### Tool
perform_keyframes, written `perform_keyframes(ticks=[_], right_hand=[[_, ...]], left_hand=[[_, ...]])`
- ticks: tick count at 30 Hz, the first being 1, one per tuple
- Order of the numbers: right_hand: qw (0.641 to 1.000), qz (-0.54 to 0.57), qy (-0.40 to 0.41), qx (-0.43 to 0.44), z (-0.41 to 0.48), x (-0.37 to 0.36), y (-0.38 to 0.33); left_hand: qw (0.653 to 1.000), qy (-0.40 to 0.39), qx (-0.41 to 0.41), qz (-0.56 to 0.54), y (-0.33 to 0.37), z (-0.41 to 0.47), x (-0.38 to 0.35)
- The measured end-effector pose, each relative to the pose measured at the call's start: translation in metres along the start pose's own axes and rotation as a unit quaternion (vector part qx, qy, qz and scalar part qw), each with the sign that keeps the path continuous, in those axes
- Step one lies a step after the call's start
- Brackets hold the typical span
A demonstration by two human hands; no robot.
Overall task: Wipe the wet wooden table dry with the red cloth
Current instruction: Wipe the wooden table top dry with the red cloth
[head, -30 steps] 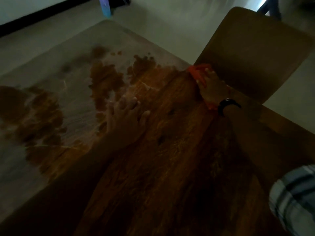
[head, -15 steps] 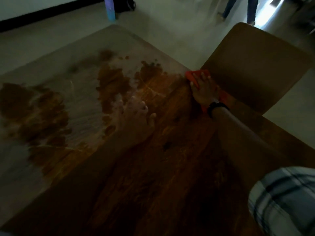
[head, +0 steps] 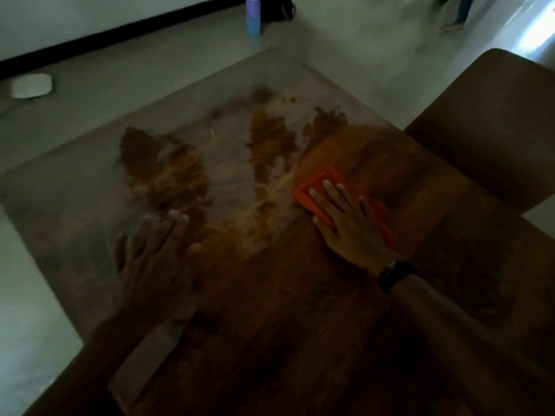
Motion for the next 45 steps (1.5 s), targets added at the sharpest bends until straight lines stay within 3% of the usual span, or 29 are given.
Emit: perform_keyframes(ticks=[5,10,14,19,24,26,30,32,35,40,45], right_hand=[[0.996,0.007,0.018,-0.084,0.014,0.02,0.02],[0.99,0.017,0.054,-0.131,0.054,0.006,-0.011],[0.996,0.025,0.056,-0.069,0.055,-0.025,-0.072],[0.997,0.04,0.002,0.067,0.007,-0.087,-0.17],[0.99,0.012,-0.001,0.137,-0.074,-0.114,-0.188],[0.993,-0.002,-0.002,0.117,-0.082,-0.1,-0.165],[1.0,0.015,0.021,-0.018,-0.043,-0.057,-0.107],[0.998,0.024,0.02,-0.059,-0.014,-0.047,-0.1],[0.998,0.022,0.023,-0.052,0.011,-0.062,-0.13],[0.998,0.019,0.019,0.06,-0.006,-0.117,-0.214],[0.988,0.029,0.001,0.149,-0.077,-0.154,-0.26]], left_hand=[[1.0,-0.008,0.004,0.001,-0.06,-0.023,-0.007],[0.999,0.018,0.016,-0.034,-0.058,-0.028,-0.02],[0.998,0.045,0.014,-0.034,-0.058,-0.029,-0.019],[0.997,0.049,0.032,-0.044,-0.061,-0.028,-0.022],[0.98,0.096,0.133,-0.112,-0.075,-0.034,-0.017],[0.975,0.094,0.16,-0.123,-0.078,-0.035,-0.017],[0.97,0.109,0.169,-0.136,-0.081,-0.036,-0.018],[0.96,0.123,0.196,-0.158,-0.085,-0.038,-0.017],[0.941,0.139,0.248,-0.183,-0.091,-0.042,-0.017],[0.915,0.144,0.31,-0.214,-0.102,-0.043,-0.026],[0.847,0.158,0.412,-0.297,-0.109,-0.047,-0.032]])
Point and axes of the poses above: each hand's wrist, its own z-axis towards the middle knuckle, its own x-axis out of the back of the hand, y = z × x, the point moved 5 cm from there along z, towards the middle knuckle, and after that the axes turned 15 degrees about z, right-handed, at the moved point
